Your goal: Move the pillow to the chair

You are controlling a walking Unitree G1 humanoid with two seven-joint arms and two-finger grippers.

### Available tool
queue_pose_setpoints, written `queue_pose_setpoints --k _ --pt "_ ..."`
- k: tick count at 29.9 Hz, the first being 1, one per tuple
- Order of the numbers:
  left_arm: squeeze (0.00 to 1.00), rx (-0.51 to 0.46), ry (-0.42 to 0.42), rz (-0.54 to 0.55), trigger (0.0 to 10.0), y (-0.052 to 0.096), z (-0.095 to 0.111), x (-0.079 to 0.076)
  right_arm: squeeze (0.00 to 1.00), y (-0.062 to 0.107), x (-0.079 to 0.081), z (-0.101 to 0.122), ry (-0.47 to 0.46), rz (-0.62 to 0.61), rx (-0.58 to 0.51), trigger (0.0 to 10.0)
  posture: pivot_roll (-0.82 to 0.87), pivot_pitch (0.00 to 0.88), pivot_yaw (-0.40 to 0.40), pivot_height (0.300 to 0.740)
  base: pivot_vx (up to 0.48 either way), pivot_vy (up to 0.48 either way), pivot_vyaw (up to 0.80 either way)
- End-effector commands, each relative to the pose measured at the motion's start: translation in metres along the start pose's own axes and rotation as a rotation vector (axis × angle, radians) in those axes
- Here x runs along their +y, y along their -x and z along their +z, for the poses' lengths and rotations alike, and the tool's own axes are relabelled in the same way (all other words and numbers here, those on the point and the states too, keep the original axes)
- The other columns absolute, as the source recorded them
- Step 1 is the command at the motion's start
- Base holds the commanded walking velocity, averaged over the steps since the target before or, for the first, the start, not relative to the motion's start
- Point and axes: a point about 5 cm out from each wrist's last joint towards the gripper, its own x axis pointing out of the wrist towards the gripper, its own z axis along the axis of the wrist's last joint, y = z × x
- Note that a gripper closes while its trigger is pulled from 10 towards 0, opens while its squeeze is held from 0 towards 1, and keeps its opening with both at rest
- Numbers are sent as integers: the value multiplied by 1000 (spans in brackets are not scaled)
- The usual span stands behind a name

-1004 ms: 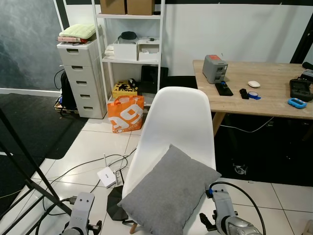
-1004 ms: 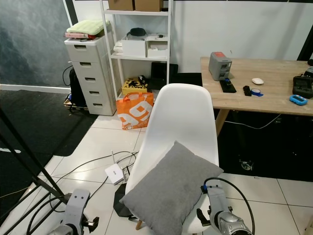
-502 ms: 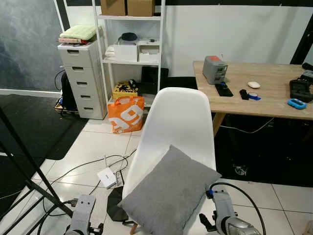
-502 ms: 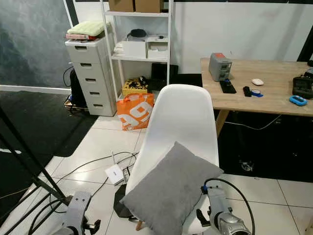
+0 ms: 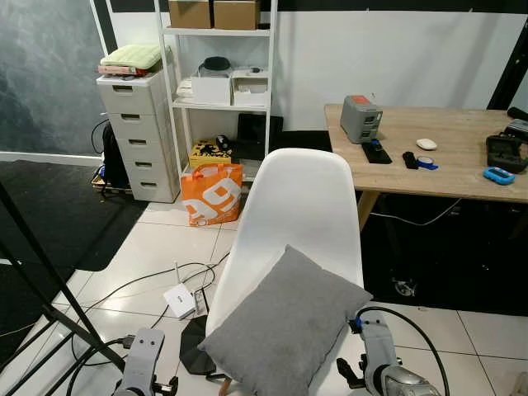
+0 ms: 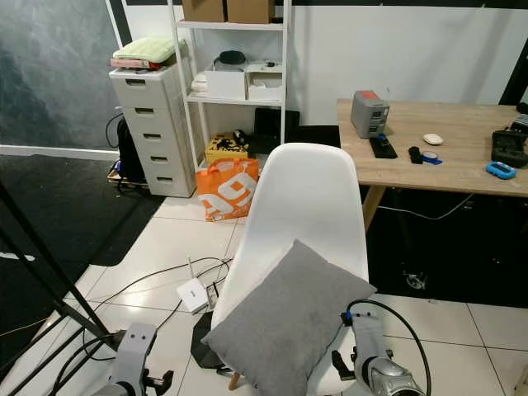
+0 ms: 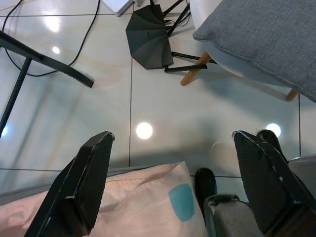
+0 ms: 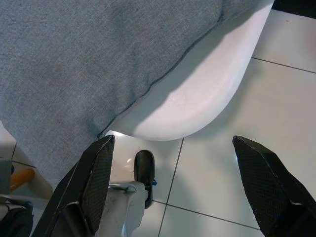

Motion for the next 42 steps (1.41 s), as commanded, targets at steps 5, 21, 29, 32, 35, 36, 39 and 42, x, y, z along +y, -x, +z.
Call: queue_pose_setpoints --k 5,21,29,32,35,36,39,42 --pt "0 3 14 -8 10000 -1 1 -1 0 0 2 -1 -15 3 -3 10000 -156 0 -27 740 0 -343 0" --pt "0 -13 18 -14 10000 -1 5 -1 0 0 2 0 -31 11 -12 10000 -151 13 -24 740 0 -408 0" --pt "0 -22 25 -16 10000 -2 8 -1 0 0 2 1 -31 13 -19 10000 -152 20 -27 740 0 -451 0" --pt "0 -24 27 -17 10000 -2 8 -1 0 0 2 2 -31 13 -20 10000 -151 21 -28 740 0 -480 0" --pt "0 -27 29 -16 10000 -2 9 -1 0 0 2 2 -36 9 -21 10000 -150 24 -28 740 0 -320 0" --pt "0 -28 30 -16 10000 -2 10 -1 0 0 2 2 -39 6 -22 10000 -150 24 -28 740 0 0 0" --pt "0 -28 30 -15 10000 -2 10 -1 0 0 2 2 -39 7 -28 10000 -152 20 -28 740 0 0 0" --pt "0 -28 29 -15 10000 -2 10 -1 0 0 4 3 -35 36 -37 10000 -150 13 -28 740 0 -160 265"
